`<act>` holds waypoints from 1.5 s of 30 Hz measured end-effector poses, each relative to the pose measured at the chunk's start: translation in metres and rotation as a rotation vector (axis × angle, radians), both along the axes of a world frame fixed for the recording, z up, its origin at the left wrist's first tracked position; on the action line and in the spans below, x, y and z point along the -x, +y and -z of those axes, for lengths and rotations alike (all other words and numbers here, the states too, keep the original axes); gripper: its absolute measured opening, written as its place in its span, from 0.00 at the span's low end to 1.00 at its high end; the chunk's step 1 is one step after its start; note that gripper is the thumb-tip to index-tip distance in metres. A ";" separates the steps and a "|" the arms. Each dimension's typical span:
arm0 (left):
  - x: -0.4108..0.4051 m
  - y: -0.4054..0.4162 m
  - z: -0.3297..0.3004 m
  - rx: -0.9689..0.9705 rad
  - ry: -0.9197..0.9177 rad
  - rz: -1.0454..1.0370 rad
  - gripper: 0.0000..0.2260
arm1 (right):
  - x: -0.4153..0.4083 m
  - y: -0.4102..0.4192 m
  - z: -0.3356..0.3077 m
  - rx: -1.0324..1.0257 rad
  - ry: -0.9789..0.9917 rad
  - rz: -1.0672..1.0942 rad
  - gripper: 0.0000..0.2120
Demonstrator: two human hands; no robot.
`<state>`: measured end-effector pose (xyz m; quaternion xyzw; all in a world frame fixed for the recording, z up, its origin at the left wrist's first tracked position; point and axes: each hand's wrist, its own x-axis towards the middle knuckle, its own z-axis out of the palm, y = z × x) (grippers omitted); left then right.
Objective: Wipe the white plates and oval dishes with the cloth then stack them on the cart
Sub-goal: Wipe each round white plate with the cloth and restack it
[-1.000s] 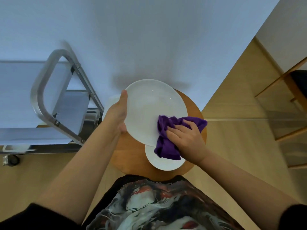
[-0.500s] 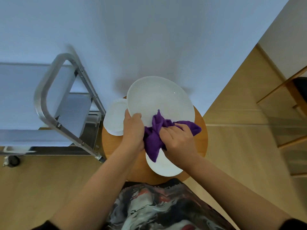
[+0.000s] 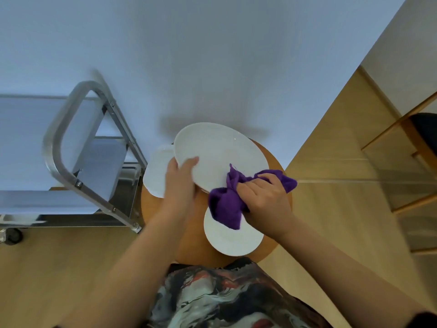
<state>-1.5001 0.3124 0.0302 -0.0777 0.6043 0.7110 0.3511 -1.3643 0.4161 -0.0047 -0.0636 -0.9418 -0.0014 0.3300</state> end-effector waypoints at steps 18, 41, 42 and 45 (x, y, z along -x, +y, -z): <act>0.066 -0.021 -0.018 0.010 0.090 0.521 0.10 | -0.027 0.009 -0.016 -0.093 -0.010 -0.135 0.06; 0.025 -0.018 0.023 -0.077 0.013 0.049 0.18 | -0.022 0.020 0.002 1.933 0.272 0.224 0.27; 0.025 -0.017 0.019 -0.074 0.046 0.046 0.18 | -0.022 0.023 0.003 1.858 0.343 0.263 0.22; 0.026 -0.017 0.006 -0.010 0.176 0.066 0.21 | -0.021 0.039 -0.011 1.691 0.490 0.211 0.06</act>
